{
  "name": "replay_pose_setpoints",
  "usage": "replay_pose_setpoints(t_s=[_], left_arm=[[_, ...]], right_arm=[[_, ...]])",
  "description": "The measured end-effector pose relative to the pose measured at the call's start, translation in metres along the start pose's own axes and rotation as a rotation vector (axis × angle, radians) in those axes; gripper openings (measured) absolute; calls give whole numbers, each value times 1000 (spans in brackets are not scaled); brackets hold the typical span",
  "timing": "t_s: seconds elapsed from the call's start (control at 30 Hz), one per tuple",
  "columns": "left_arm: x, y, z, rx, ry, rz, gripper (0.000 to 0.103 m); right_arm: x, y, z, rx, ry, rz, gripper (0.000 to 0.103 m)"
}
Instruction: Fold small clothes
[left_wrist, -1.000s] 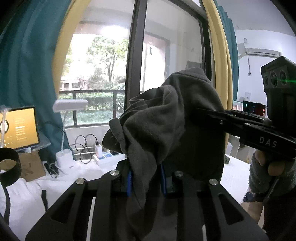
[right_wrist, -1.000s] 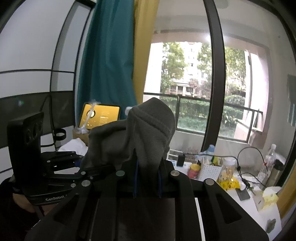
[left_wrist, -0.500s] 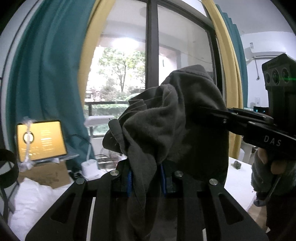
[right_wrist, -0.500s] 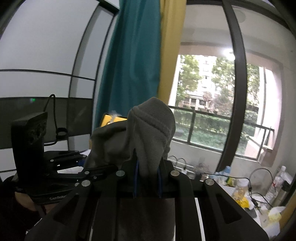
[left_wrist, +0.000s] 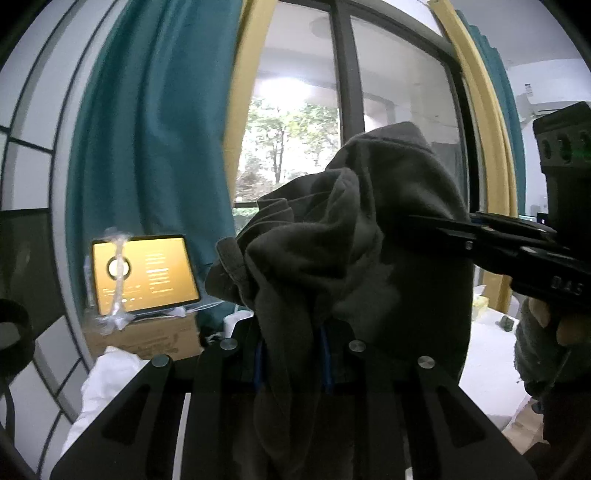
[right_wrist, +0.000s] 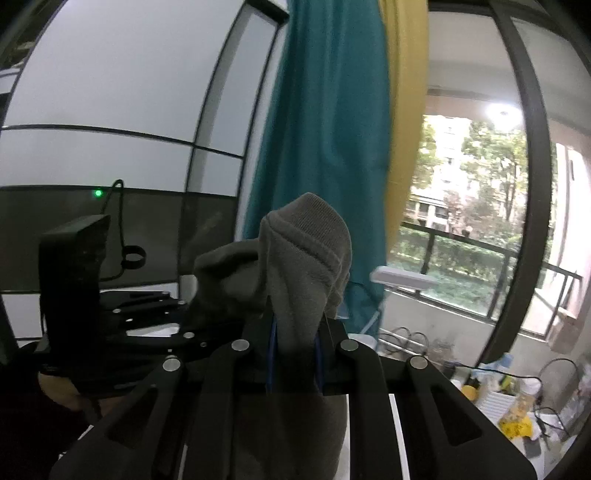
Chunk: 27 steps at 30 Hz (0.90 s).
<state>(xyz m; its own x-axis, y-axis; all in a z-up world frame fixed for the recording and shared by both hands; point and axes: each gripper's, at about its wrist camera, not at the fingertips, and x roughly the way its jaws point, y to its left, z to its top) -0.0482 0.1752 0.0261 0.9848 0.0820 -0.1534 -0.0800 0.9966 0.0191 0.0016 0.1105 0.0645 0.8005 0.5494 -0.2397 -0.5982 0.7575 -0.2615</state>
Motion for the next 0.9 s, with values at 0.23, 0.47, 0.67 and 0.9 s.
replay_pose_setpoints(t_s=[0.23, 0.47, 0.67, 0.9], left_arm=[[-15, 17, -4, -4, 22, 19, 21], [-10, 17, -9, 15, 75, 18, 21], [12, 13, -19, 4, 128, -11, 21], [42, 9, -27, 8, 184, -44, 21]], right_arm=[[2, 22, 2, -9, 7, 49, 17], [7, 18, -5, 21, 36, 63, 17], [21, -4, -24, 76, 86, 37, 17], [43, -31, -41, 131, 131, -5, 17]])
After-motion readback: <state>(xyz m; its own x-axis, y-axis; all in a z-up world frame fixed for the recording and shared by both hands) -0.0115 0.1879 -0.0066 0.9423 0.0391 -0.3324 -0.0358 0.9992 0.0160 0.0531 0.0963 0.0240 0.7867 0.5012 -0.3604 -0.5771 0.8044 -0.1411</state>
